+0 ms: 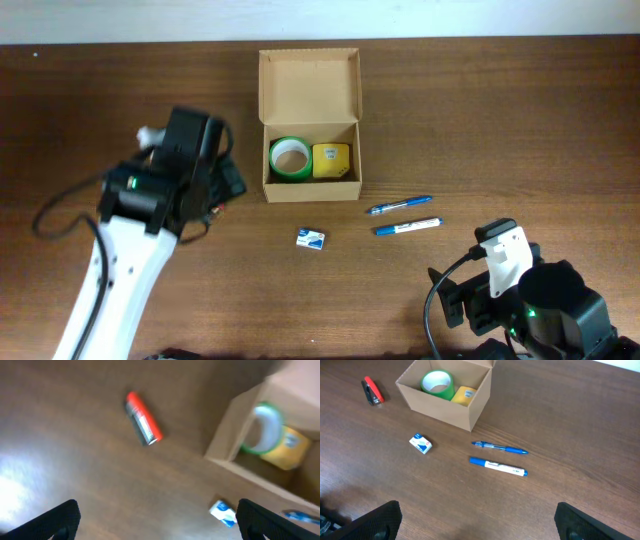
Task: Pack container
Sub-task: 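Move the left gripper back and grasp the red stapler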
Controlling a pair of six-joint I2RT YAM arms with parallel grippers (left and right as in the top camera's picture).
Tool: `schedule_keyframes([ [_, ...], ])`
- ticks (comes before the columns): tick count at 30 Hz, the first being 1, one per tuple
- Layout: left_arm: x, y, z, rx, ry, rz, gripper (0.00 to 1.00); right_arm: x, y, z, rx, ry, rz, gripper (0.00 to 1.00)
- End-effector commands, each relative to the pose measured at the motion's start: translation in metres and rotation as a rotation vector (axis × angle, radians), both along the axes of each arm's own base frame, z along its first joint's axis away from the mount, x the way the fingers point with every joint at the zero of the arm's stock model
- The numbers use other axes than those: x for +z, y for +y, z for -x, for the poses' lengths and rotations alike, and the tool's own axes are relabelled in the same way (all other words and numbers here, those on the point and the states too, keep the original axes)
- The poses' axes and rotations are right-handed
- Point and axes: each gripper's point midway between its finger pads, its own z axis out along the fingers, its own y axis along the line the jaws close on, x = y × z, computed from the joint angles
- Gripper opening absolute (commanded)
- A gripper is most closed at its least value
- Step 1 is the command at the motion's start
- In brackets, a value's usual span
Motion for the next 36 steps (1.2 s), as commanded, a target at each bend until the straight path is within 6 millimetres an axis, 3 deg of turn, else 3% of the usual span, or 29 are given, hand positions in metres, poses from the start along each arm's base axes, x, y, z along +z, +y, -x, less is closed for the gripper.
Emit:
schedule_keyframes([
  [1, -0.017, 0.014, 0.022, 0.175, 0.005, 0.059, 0.99, 0.0, -0.003, -0.001, -0.005, -0.013, 0.013, 0.99],
  [6, -0.055, 0.019, 0.043, 0.249, 0.09, 0.095, 1.0, 0.0, -0.003, -0.001, -0.005, -0.013, 0.013, 0.99],
  [13, -0.095, 0.022, 0.029, 0.275, 0.043, 0.124, 1.0, 0.0, -0.003, -0.001, -0.005, -0.013, 0.013, 0.99],
  [18, -0.116, 0.028, 0.024, 0.397, 0.014, 0.163, 1.0, 0.0, -0.003, -0.001, -0.005, -0.013, 0.013, 0.99],
  [22, -0.126, 0.032, 0.008, 0.425, -0.008, 0.182, 1.0, 0.0, -0.003, -0.001, -0.005, -0.013, 0.013, 0.99],
  [29, -0.159, 0.021, -0.026, 0.442, 0.053, 0.261, 1.0, 0.0, -0.003, -0.001, -0.005, -0.013, 0.013, 0.99],
  [36, -0.163, 0.019, -0.061, 0.452, 0.106, 0.245, 1.0, 0.0, -0.003, -0.001, -0.005, -0.013, 0.013, 0.99],
])
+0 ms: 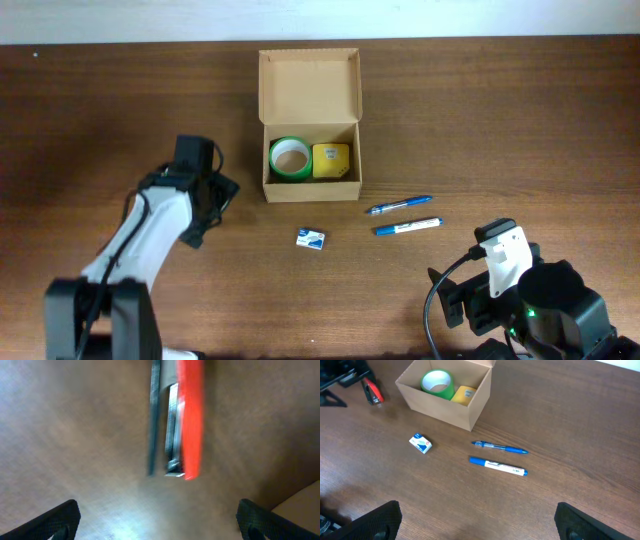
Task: Pack container
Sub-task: 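Move the left gripper back and grasp the red stapler, then lift the red stapler with the left gripper and lower it into the box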
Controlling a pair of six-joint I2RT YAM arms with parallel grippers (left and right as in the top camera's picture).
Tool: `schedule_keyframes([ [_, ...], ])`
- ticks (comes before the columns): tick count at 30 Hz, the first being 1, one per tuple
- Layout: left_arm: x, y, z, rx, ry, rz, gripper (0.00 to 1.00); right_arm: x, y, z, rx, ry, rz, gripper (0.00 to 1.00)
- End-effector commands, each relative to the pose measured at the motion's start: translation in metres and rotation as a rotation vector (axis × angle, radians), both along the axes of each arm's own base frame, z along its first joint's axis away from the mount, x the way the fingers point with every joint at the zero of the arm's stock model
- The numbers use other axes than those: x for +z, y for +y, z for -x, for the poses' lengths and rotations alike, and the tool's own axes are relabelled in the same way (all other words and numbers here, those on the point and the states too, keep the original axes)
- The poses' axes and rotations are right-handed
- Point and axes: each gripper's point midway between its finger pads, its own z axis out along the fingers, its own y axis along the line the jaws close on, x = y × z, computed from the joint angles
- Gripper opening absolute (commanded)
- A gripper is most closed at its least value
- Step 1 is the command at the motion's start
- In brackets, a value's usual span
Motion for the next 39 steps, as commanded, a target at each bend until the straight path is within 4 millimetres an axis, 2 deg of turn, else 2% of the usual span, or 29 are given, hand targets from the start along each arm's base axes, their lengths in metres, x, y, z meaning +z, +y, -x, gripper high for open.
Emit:
schedule_keyframes([
  [1, 0.008, -0.001, -0.023, 0.017, -0.015, 0.013, 1.0, 0.0, -0.003, -0.001, -0.005, -0.015, 0.012, 0.99],
  [6, 0.007, 0.003, -0.04, 0.051, 0.025, 0.015, 1.0, 0.0, -0.003, -0.001, -0.005, -0.015, 0.012, 0.99],
  [12, -0.002, 0.006, -0.044, 0.077, 0.103, 0.014, 1.0, 0.0, -0.003, -0.001, -0.005, -0.015, 0.012, 0.99],
  [23, -0.018, 0.008, -0.039, 0.077, 0.15, 0.008, 1.0, 0.0, -0.003, -0.001, -0.005, -0.015, 0.012, 0.99],
  [31, -0.038, 0.009, -0.031, 0.06, 0.22, 0.004, 1.0, 0.0, -0.003, -0.001, -0.005, -0.015, 0.012, 0.99],
  [36, -0.04, 0.011, -0.03, 0.058, 0.225, -0.009, 1.0, 0.0, -0.003, -0.001, -0.005, -0.015, 0.012, 0.99],
  [39, -0.045, 0.013, -0.022, 0.059, 0.246, -0.021, 1.0, 0.0, -0.003, -0.001, -0.005, -0.015, 0.012, 0.99],
])
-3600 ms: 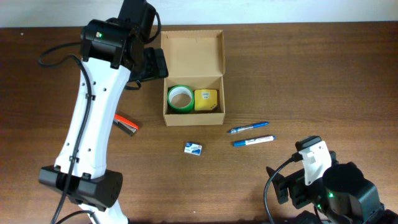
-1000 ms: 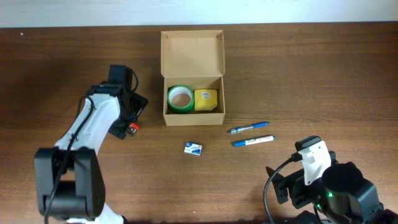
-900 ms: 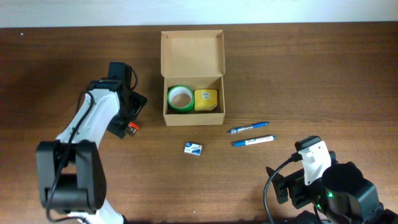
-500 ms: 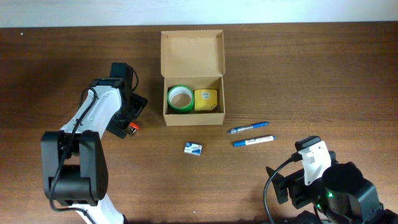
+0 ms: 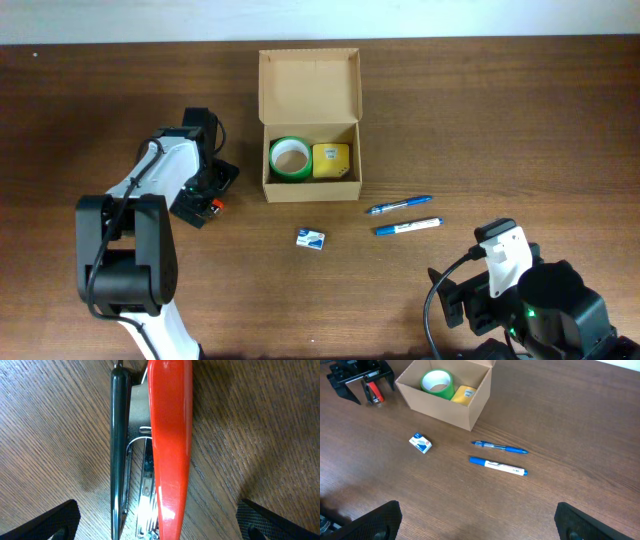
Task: Pack container
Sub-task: 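Lift the red stapler with the left gripper and lower it into the box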
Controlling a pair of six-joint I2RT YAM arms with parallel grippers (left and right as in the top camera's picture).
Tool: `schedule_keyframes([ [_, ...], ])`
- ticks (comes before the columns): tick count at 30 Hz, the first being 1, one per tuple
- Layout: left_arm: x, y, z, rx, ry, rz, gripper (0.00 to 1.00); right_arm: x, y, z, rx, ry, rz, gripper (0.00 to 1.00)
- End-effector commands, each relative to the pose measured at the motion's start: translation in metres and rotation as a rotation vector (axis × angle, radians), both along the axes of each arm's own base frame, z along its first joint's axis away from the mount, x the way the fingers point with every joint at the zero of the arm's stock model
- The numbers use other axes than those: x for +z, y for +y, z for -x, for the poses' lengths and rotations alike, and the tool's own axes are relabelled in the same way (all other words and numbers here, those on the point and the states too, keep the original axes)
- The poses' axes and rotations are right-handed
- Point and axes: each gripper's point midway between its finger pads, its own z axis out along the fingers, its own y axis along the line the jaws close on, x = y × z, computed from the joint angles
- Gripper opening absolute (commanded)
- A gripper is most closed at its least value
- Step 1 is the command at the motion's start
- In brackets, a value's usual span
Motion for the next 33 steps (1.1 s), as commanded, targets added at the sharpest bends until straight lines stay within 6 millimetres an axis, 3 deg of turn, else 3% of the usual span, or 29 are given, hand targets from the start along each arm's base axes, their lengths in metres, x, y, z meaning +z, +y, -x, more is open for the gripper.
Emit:
schedule_keyframes([
  [1, -0.007, 0.005, 0.008, -0.002, 0.026, -0.015, 1.0, 0.0, -0.003, -0.001, -0.005, -0.015, 0.012, 0.99],
  [7, -0.017, 0.002, 0.013, -0.002, 0.023, 0.007, 0.96, 0.0, -0.003, -0.001, -0.005, -0.015, 0.012, 0.99],
  [9, -0.017, 0.002, 0.011, -0.002, 0.015, 0.008, 0.89, 0.0, -0.003, -0.001, -0.005, -0.015, 0.012, 0.99],
  [13, -0.018, 0.002, 0.008, -0.002, 0.004, 0.008, 0.64, 0.0, -0.003, -0.001, -0.005, -0.015, 0.012, 0.99],
  [16, -0.018, 0.002, 0.008, -0.002, 0.004, 0.007, 0.6, 0.0, -0.003, -0.001, -0.005, -0.015, 0.012, 0.99],
  [19, -0.017, 0.002, 0.008, -0.002, 0.004, 0.006, 0.44, 0.0, -0.003, -0.001, -0.005, -0.015, 0.012, 0.99],
  [24, -0.017, 0.002, 0.008, -0.002, 0.004, 0.004, 0.32, 0.0, -0.003, -0.001, -0.005, -0.015, 0.012, 0.99],
  [29, -0.017, 0.002, 0.008, -0.002, 0.004, 0.004, 0.02, 0.0, -0.003, -0.001, -0.005, -0.015, 0.012, 0.99],
  [33, -0.016, 0.002, 0.008, -0.008, 0.004, 0.004, 0.02, 0.0, -0.003, -0.001, -0.005, -0.015, 0.012, 0.99],
])
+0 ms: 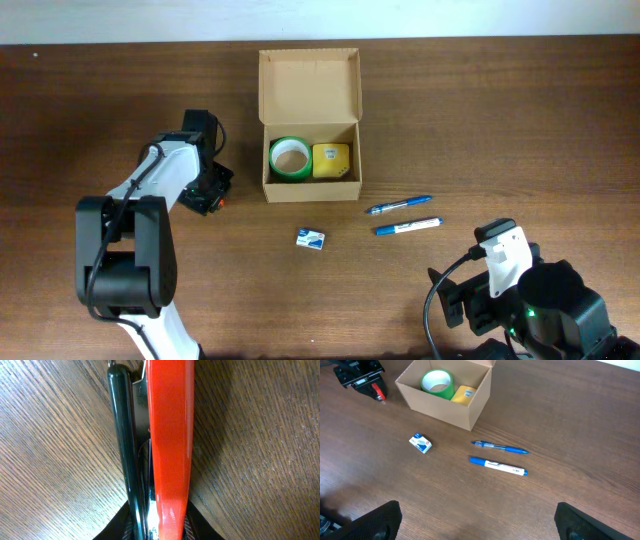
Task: Pack container
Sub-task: 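Lift the red stapler with the left gripper and lower it into the box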
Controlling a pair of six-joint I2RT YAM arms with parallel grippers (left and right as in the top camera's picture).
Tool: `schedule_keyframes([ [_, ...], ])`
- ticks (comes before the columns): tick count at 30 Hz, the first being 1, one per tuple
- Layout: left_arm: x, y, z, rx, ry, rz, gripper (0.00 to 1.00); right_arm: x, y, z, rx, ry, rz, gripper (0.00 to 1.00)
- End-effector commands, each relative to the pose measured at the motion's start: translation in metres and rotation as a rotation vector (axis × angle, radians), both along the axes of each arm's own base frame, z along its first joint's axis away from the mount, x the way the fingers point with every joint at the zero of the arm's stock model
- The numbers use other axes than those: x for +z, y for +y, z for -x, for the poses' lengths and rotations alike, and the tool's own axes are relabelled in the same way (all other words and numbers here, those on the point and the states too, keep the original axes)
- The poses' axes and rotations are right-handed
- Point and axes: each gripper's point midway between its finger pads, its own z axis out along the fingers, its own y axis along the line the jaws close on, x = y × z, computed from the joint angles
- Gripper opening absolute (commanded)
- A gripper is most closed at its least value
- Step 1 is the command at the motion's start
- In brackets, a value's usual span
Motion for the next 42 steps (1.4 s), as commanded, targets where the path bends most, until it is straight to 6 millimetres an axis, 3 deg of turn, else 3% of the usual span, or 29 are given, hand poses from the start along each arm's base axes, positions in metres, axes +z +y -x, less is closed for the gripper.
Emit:
schedule_keyframes([
  [1, -0.007, 0.005, 0.012, -0.017, 0.044, -0.016, 0.02, 0.001, -0.003, -0.001, -0.005, -0.015, 0.012, 0.99],
  [5, 0.017, 0.01, 0.007, -0.078, 0.012, -0.046, 0.02, 0.001, -0.003, -0.001, -0.005, -0.015, 0.012, 0.99],
  [8, 0.048, 0.013, 0.001, -0.098, -0.042, -0.079, 0.02, 0.001, -0.003, -0.001, -0.005, -0.015, 0.012, 0.99],
  [14, 0.118, -0.005, -0.018, -0.191, -0.258, -0.111, 0.02, 0.001, -0.003, -0.001, -0.005, -0.015, 0.012, 0.99],
  [19, 0.153, -0.036, -0.031, -0.479, -0.379, -0.127, 0.02, 0.001, -0.003, -0.001, -0.005, -0.015, 0.012, 0.99],
  [25, 0.192, -0.098, -0.046, -1.015, -0.506, -0.159, 0.02, 0.001, -0.003, -0.001, -0.005, -0.015, 0.012, 0.99],
  [28, 0.206, -0.12, -0.048, -1.282, -0.539, -0.236, 0.02, 0.001, -0.003, -0.001, -0.005, -0.015, 0.012, 0.99],
  [32, 0.21, -0.147, -0.043, -1.637, -0.545, -0.342, 0.02, 0.001, -0.003, -0.001, -0.005, -0.015, 0.012, 0.99],
  [42, 0.221, -0.179, -0.05, -2.124, -0.62, -0.539, 0.02, 0.001, -0.003, -0.001, -0.005, -0.015, 0.012, 0.99],
])
